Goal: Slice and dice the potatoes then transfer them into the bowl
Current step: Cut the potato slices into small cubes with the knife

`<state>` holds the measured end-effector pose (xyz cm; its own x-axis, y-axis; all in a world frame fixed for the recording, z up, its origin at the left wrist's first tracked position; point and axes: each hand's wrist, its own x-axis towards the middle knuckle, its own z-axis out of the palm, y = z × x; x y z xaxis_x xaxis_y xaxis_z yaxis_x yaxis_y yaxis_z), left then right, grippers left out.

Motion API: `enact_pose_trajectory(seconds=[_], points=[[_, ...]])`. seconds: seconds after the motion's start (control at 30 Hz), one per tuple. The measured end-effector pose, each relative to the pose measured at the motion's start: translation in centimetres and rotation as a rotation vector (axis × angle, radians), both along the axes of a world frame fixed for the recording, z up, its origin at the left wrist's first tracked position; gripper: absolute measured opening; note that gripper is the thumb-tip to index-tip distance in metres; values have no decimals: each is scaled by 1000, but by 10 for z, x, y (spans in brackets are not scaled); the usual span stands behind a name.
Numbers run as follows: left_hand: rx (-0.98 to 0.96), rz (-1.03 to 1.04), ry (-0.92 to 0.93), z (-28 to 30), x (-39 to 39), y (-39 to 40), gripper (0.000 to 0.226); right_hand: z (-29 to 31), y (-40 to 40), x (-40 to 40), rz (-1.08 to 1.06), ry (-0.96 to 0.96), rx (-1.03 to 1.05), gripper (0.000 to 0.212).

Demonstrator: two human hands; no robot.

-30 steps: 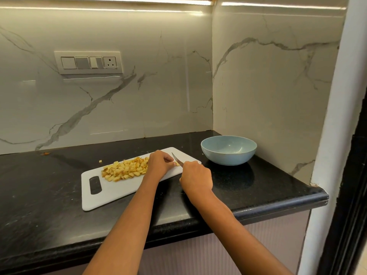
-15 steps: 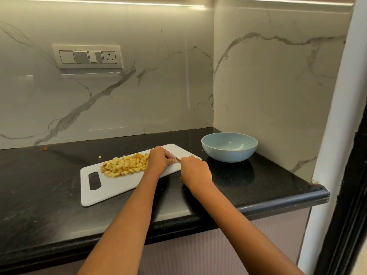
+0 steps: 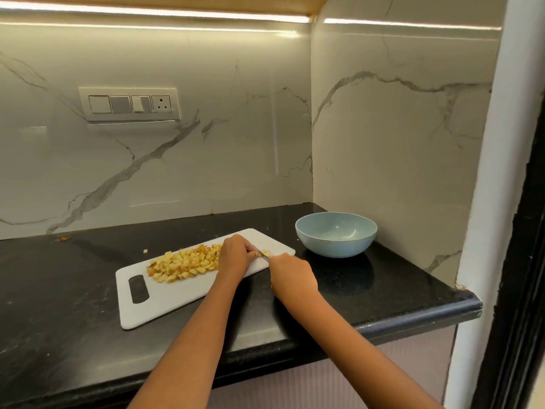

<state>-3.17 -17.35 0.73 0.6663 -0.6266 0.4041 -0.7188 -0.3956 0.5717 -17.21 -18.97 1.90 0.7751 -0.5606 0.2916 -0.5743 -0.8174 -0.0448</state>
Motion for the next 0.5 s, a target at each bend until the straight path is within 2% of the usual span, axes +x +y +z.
enact_pose_trajectory(seconds=[0.23,0.37,0.5], points=[[-12,-26,-9,2,-1,1,11,4,-8,14,42,39,-88,28],[-29,-4,2,-2,0,-1,12,3,-18,16,21,-6,-31,29],[-82,63,-14,1,3,1,18,2,-28,15,-70,-125,119,25]])
